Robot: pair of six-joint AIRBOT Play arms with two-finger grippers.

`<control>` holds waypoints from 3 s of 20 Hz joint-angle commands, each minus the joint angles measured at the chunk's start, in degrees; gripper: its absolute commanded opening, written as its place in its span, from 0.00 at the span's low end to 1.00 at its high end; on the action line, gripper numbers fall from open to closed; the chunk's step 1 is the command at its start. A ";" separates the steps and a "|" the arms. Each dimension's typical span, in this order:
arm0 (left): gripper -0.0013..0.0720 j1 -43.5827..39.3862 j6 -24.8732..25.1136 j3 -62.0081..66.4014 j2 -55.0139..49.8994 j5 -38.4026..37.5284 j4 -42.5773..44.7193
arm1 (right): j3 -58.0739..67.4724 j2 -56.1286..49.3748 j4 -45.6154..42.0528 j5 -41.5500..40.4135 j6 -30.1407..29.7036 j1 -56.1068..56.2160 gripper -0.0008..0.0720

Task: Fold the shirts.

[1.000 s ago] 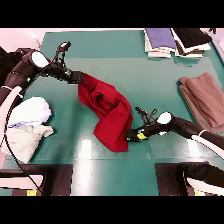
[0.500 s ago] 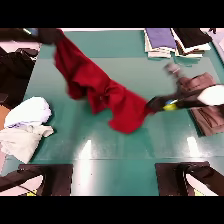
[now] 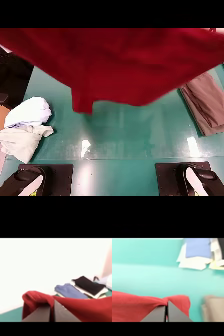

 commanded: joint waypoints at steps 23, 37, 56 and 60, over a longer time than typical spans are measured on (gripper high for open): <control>0.68 13.09 -4.94 -24.02 -37.46 -18.71 4.13 | -8.24 -40.98 1.55 0.28 -2.08 8.96 0.57; 0.68 7.19 0.02 -80.24 -17.49 8.68 -19.74 | -32.11 -15.37 4.44 -6.27 -3.06 8.96 0.57; 0.05 1.31 -2.86 -64.08 -17.51 6.38 -14.38 | -55.49 -18.86 4.07 -0.79 -8.39 -32.81 0.65; 0.05 1.31 -2.91 -64.08 -17.51 6.05 -14.29 | -57.46 -23.04 4.52 -4.94 -8.92 -35.08 0.63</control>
